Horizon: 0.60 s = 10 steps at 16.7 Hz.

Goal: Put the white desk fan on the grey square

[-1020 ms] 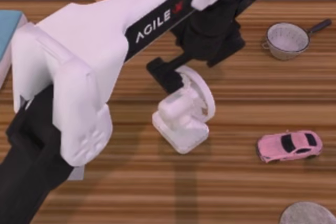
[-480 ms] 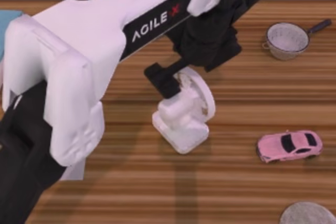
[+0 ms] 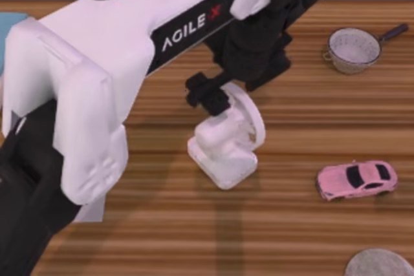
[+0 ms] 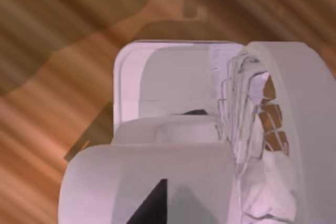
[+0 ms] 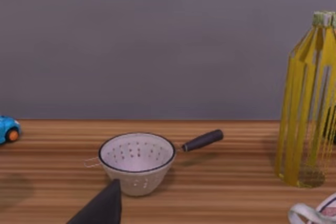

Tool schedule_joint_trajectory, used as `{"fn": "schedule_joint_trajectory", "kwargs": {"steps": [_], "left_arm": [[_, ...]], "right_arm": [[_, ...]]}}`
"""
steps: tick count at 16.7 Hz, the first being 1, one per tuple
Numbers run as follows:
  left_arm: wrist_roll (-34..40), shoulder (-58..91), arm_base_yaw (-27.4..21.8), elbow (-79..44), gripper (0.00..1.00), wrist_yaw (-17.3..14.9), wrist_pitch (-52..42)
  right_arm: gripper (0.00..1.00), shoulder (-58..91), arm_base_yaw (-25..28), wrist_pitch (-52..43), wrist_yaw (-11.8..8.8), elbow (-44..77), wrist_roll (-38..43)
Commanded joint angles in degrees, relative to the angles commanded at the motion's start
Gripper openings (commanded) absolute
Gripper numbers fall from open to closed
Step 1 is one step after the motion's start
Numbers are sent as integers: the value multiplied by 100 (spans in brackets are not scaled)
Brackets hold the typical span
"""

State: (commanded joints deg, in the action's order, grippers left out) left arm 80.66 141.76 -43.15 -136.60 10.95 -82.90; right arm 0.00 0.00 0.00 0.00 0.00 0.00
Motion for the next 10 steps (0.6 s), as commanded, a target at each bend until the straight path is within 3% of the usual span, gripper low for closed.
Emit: {"fn": "schedule_joint_trajectory", "kwargs": {"steps": [7, 10], "left_arm": [[0, 0, 0, 0, 2, 0, 0], [0, 0, 0, 0, 0, 0, 0]], "right_arm": [[100, 0, 0, 0, 0, 0, 0], [100, 0, 0, 0, 0, 0, 0]]}}
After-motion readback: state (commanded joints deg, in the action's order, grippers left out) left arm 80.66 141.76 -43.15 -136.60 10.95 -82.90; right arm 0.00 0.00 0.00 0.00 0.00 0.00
